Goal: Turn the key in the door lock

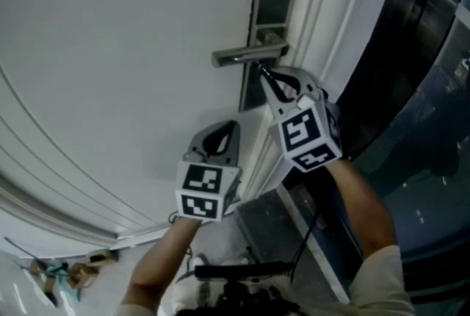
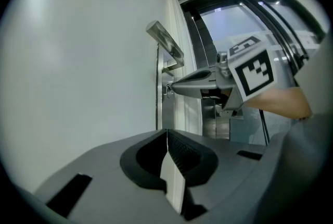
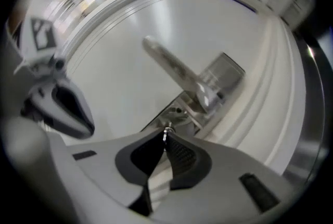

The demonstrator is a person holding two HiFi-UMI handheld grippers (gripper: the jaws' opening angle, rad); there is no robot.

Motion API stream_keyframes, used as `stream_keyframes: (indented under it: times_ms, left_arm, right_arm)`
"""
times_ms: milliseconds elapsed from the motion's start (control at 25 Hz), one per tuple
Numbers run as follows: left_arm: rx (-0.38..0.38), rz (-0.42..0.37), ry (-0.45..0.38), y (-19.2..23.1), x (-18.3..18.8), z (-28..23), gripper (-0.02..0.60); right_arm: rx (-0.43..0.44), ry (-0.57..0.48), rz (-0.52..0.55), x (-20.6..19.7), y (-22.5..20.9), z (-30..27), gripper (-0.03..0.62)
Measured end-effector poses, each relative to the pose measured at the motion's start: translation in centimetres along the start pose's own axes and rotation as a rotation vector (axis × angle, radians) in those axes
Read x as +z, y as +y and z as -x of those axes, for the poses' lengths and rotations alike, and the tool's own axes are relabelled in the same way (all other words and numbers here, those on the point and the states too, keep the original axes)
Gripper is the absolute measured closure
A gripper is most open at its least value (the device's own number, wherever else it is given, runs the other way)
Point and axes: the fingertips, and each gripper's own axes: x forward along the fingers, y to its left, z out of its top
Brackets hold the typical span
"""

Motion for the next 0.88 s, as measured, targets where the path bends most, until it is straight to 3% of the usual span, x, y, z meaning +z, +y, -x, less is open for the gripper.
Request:
stream_keyframes:
  times_ms: [80, 240, 640, 880]
  left_arm:
    - [0.001, -0.002, 0.002, 0.1, 0.0, 0.0, 0.565]
    - [0.004, -0.003, 0.006, 0.3, -0.2, 0.0, 0.565]
    - [0.008, -0.003, 0.003, 0.2, 0.1, 0.1, 0.565]
    - [0.005, -0.003, -0.007, 0.1, 0.5, 0.1, 0.565]
  right_arm:
    - [0.026, -0.033, -0.204, 0.1, -0.5, 0.1, 0.572]
    - [0.029, -0.069, -0.365, 0.0, -0.9, 0.1, 0.572]
    - [0.144, -0.187, -0.952, -0.4, -1.8, 0.5, 0.562]
    - [0.205, -0.258, -1.213, -0.3, -2.2, 0.4, 0.556]
